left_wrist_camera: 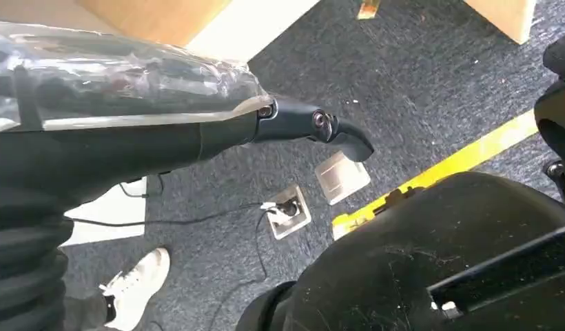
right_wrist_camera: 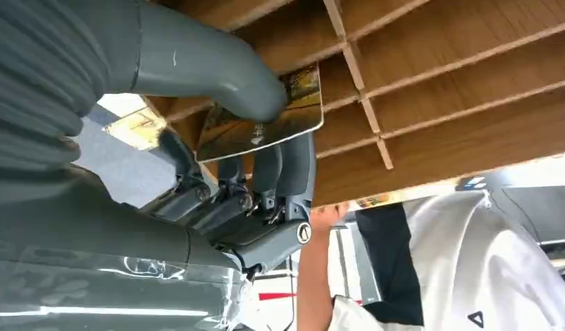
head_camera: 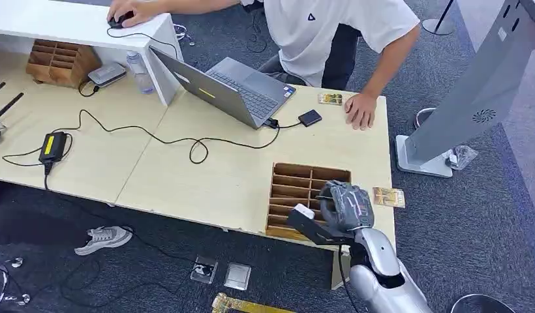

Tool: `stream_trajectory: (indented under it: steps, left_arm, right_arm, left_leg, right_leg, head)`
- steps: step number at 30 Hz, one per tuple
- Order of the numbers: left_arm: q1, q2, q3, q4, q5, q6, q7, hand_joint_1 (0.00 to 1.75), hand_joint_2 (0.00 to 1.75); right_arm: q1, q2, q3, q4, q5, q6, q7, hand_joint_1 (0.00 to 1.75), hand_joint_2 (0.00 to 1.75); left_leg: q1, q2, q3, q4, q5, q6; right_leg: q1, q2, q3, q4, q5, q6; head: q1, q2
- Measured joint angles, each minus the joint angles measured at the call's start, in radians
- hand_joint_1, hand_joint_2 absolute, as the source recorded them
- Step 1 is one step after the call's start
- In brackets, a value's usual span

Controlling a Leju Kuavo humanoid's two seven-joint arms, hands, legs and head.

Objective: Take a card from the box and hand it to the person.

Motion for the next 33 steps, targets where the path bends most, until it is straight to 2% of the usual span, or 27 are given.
stream_trajectory:
  steps: [9, 13, 19, 21, 27, 28, 33]
  left_arm:
    - [-0.002, 0.0, 0.0, 0.002, -0.009, -0.001, -0.019, 0.0, 1.75]
    - [-0.004, 0.0, 0.0, 0.004, -0.017, -0.001, -0.031, 0.0, 1.75]
    - [-0.009, 0.0, -0.002, 0.013, -0.033, 0.003, -0.051, 0.0, 1.75]
    - [-0.01, 0.0, -0.002, 0.014, -0.039, 0.003, -0.053, 0.0, 1.75]
    - [-0.012, 0.0, -0.002, 0.014, -0.058, 0.002, -0.057, 0.0, 1.75]
    - [-0.012, 0.0, -0.002, 0.014, -0.059, 0.002, -0.058, 0.0, 1.75]
    - [-0.012, 0.0, -0.002, 0.014, -0.059, 0.002, -0.059, 0.0, 1.75]
  right_arm:
    - [-0.007, 0.011, 0.006, 0.0, -0.016, -0.03, -0.031, 1.73, 1.75]
    - [-0.022, 0.026, 0.008, 0.0, -0.022, -0.076, -0.044, 1.68, 1.75]
    - [-0.049, 0.043, 0.006, -0.006, -0.032, -0.155, -0.05, 1.75, 1.75]
    - [-0.059, 0.044, 0.003, -0.018, -0.032, -0.18, -0.05, 1.68, 1.75]
    - [-0.069, 0.044, -0.027, -0.075, -0.039, -0.267, -0.05, 1.66, 1.75]
    - [-0.068, 0.044, -0.03, -0.084, -0.037, -0.274, -0.05, 1.61, 1.75]
    - [-0.068, 0.044, -0.032, -0.087, -0.037, -0.276, -0.05, 1.61, 1.75]
  left_leg:
    - [0.0, 0.0, 0.0, 0.0, 0.0, 0.0]
    - [0.0, 0.0, 0.0, 0.0, 0.0, 0.0]
    - [0.0, 0.0, 0.0, 0.0, 0.0, 0.0]
    - [0.0, 0.0, 0.0, 0.0, 0.0, 0.0]
    - [0.0, 0.0, 0.0, 0.0, 0.0, 0.0]
    - [0.0, 0.0, 0.0, 0.0, 0.0, 0.0]
    - [0.0, 0.0, 0.0, 0.0, 0.0, 0.0]
  right_leg:
    - [0.0, 0.0, 0.0, 0.0, 0.0, 0.0]
    - [0.0, 0.0, 0.0, 0.0, 0.0, 0.0]
    - [0.0, 0.0, 0.0, 0.0, 0.0, 0.0]
    - [0.0, 0.0, 0.0, 0.0, 0.0, 0.0]
    - [0.0, 0.0, 0.0, 0.0, 0.0, 0.0]
    - [0.0, 0.0, 0.0, 0.0, 0.0, 0.0]
    - [0.0, 0.0, 0.0, 0.0, 0.0, 0.0]
  head:
    - [0.0, 0.0]
    - [0.0, 0.0]
    - [0.0, 0.0]
    - [0.0, 0.0]
    - [0.001, 0.0]
    - [0.0, 0.0]
    - [0.001, 0.0]
